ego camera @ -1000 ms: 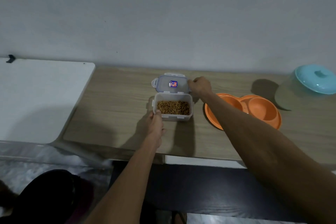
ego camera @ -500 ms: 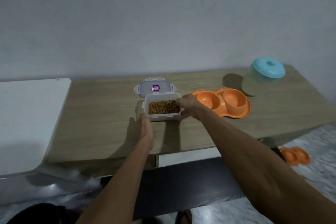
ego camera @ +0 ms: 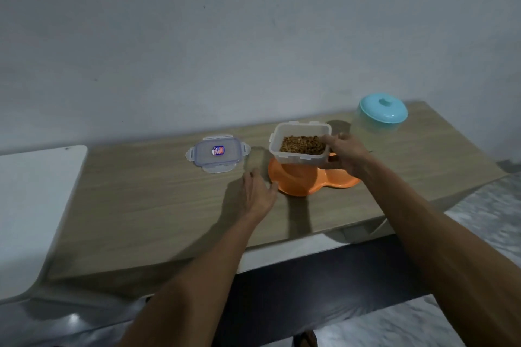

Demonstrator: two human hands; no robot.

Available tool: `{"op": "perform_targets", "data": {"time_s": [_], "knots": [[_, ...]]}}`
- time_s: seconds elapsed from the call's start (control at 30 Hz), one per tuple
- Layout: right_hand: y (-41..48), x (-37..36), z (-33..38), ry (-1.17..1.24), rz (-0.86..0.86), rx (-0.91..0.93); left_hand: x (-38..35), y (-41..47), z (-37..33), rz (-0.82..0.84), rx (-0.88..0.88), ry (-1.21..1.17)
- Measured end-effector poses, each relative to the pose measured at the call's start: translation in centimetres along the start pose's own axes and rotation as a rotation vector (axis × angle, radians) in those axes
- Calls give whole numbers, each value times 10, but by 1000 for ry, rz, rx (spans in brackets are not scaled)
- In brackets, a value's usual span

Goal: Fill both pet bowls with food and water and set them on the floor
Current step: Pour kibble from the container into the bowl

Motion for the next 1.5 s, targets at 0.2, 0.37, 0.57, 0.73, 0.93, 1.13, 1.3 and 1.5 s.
{"op": "perform_targets", "data": {"time_s": [0.2,0.37,0.57,0.73,0.93,1.13,1.3,1.5], "knots": [[13,52,-5,-103,-74,108,-40,12,-13,36,-175,273],[25,70,-4,-159,-97,188,-54,14,-11,3,-147,351],[18,65,4,-246,-81,341,-58,17,-13,3,-134,426],[16,62,6,-355,-115,465,-61,21,-21,47,-83,458],[17,61,1,-477,-161,583,-61,19,-24,48,-64,446],[16,56,3,-542,-181,665,-59,17,-27,57,-53,437],[15,54,5,-539,-175,680,-59,16,-27,52,-45,437],[19,55,2,-518,-180,671,-59,15,-28,48,-37,443]]}}
Point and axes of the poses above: each hand's wrist, its own y-axis towards the middle knuckle, its own x-axis out of the back of the hand, z = x × y, the point moved 3 cm from there along y, towards the middle knuckle, and after that the axes turned 5 degrees about -z, right-handed, at the moved point
